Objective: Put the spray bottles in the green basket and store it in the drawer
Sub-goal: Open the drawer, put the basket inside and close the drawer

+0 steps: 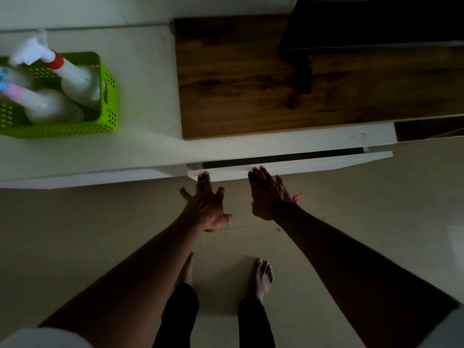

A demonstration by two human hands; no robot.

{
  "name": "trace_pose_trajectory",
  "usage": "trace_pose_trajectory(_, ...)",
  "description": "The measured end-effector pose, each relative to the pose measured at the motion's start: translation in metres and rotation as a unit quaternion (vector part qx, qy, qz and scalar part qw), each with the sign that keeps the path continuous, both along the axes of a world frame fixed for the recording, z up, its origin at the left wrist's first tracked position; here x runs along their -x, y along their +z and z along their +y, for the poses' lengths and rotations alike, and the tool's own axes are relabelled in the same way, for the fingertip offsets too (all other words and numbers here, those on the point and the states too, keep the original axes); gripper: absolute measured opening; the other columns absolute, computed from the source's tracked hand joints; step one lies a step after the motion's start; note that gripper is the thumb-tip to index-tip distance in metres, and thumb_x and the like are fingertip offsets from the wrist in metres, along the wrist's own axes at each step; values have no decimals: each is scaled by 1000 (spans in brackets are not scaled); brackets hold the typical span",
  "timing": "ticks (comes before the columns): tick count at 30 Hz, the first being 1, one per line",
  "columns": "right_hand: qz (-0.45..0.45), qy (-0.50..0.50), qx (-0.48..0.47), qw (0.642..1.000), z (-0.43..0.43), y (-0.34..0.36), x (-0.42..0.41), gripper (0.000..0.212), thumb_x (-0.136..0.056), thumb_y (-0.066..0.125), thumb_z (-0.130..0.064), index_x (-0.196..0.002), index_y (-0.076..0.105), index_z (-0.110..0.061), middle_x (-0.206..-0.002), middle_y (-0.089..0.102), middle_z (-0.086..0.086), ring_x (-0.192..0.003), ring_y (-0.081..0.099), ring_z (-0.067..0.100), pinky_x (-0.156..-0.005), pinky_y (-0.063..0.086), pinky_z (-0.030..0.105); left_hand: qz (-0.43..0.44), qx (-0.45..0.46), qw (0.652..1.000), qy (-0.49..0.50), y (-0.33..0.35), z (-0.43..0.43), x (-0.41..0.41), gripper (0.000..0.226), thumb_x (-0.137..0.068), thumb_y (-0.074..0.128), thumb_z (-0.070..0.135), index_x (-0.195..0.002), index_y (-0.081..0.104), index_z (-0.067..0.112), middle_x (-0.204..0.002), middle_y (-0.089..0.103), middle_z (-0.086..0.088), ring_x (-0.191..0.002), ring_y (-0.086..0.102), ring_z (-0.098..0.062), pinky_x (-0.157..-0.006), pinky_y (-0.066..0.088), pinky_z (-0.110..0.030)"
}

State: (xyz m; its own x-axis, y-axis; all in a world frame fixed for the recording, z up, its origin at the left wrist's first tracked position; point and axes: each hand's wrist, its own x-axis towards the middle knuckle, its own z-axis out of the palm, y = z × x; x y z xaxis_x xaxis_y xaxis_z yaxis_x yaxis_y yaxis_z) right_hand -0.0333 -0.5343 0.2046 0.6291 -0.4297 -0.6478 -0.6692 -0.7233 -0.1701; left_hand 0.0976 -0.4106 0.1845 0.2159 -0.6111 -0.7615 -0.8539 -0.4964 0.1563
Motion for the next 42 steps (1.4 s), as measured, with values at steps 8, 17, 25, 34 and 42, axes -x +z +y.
trace_pose_trajectory(8,-3,-86,-35,996,15,-6,12,97,-85,62,-12,-153,-7,-15,-161,-17,9,-150,-9,26,-120,12,56,0,0,1000,-20,2,17,11,89,-81,53,65,-150,20,19,-158,-25,-21,-146,-23,-37,-106,-5,-76)
trace_pose_trajectory(17,37,-69,-52,996,36,-1,34,95,-87,61,-10,-153,-8,-16,-161,-20,7,-150,-11,25,-119,10,57,-25,64,997,20,1,45,23,101,-85,53,57,-152,-15,24,-163,-9,-14,-150,-7,-31,-105,-9,-74)
trace_pose_trajectory(25,35,-94,-79,992,65,1,61,93,-86,54,-1,-152,-9,-19,-161,-21,4,-149,-13,23,-120,10,56,20,27,998,56,-14,88,44,107,-84,55,54,-145,-29,25,-152,-40,-3,-143,-30,-24,-107,-7,-72)
trace_pose_trajectory(34,61,-101,-118,986,89,11,85,96,-87,57,-3,-152,-12,-19,-159,-24,2,-148,-16,21,-120,7,53,78,-2,990,116,-7,114,66,111,-83,59,47,-138,-36,28,-151,-40,7,-139,-33,-15,-108,-10,-70)
trace_pose_trajectory(42,66,-115,-129,983,104,12,98,98,-86,60,-5,-152,-11,-19,-159,-25,1,-148,-16,22,-120,8,52,91,-31,989,112,-3,123,81,109,-84,60,44,-144,-30,24,-151,-40,5,-136,-34,-16,-110,-5,-70)
